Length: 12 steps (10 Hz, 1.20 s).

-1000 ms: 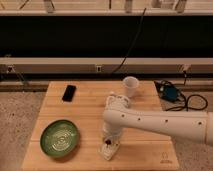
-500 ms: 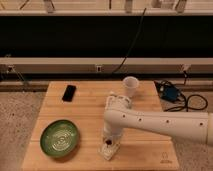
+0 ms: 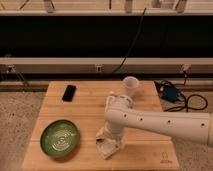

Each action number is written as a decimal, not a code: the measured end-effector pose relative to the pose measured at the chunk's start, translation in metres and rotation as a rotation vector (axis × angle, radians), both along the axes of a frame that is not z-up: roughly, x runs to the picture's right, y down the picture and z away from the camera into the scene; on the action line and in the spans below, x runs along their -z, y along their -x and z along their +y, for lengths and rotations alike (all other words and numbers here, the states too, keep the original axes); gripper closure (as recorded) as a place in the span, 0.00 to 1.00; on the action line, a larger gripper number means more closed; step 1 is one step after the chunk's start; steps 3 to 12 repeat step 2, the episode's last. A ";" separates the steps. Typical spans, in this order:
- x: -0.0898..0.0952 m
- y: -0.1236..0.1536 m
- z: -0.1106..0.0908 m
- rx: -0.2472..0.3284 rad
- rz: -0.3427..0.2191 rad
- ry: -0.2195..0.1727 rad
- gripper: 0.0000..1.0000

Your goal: Place the pepper on the white sponge

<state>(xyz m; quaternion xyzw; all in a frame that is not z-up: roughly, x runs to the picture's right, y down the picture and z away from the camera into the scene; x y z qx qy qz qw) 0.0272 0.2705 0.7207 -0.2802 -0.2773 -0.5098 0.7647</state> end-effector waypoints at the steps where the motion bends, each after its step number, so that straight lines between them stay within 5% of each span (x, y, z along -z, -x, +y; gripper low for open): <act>1: 0.000 0.000 0.000 -0.002 0.000 0.000 0.20; 12: 0.000 -0.001 0.000 -0.004 0.000 -0.001 0.23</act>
